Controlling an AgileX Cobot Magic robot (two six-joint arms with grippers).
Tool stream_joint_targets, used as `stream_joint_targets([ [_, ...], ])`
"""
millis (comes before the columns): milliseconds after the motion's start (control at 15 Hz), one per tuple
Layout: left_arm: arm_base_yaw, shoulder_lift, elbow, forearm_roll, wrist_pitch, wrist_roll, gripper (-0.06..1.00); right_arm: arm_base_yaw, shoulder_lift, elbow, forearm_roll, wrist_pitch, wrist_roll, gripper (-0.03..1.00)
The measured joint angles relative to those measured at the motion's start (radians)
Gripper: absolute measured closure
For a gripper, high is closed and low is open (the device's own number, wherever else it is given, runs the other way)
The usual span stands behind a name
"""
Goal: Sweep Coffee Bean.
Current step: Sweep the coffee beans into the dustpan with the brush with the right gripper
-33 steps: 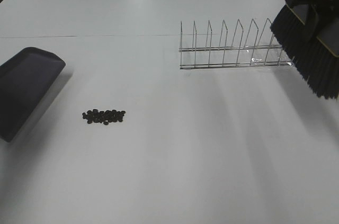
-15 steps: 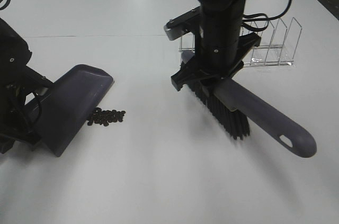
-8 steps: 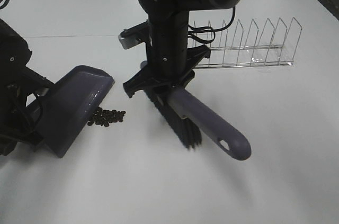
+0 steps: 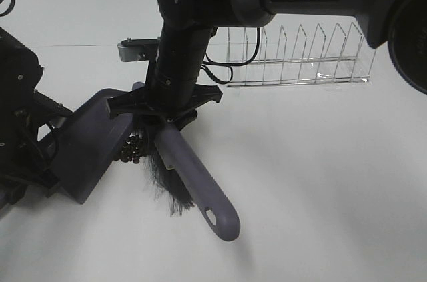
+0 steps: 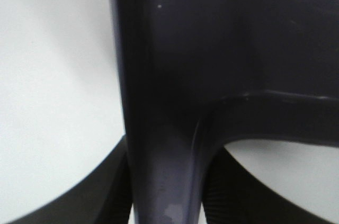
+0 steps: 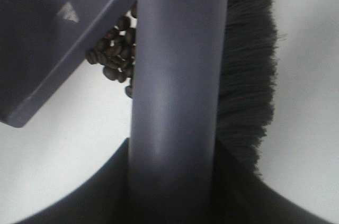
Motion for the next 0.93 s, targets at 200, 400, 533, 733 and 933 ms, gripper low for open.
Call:
stream_joint_targets([
  [200,0.000,0.019,-0.004,-0.005,0.018,-0.003,0.61,0.000,0.016,0.000,0.103,-0.061,-0.026,0.67],
  [400,0.000,0.020,-0.004,-0.010,0.030,-0.003,0.61,0.000,0.047,0.000,0.279,-0.125,-0.079,0.67],
  [533,0.000,0.021,-0.004,-0.013,0.035,-0.003,0.61,-0.002,0.066,0.002,0.412,-0.147,-0.147,0.67],
  [733,0.000,0.021,-0.004,-0.013,0.037,-0.003,0.61,-0.002,0.079,0.003,0.587,-0.181,-0.273,0.67],
  [933,0.000,0.021,-0.004,-0.013,0.037,-0.003,0.61,-0.002,0.083,0.004,0.729,-0.182,-0.402,0.67],
])
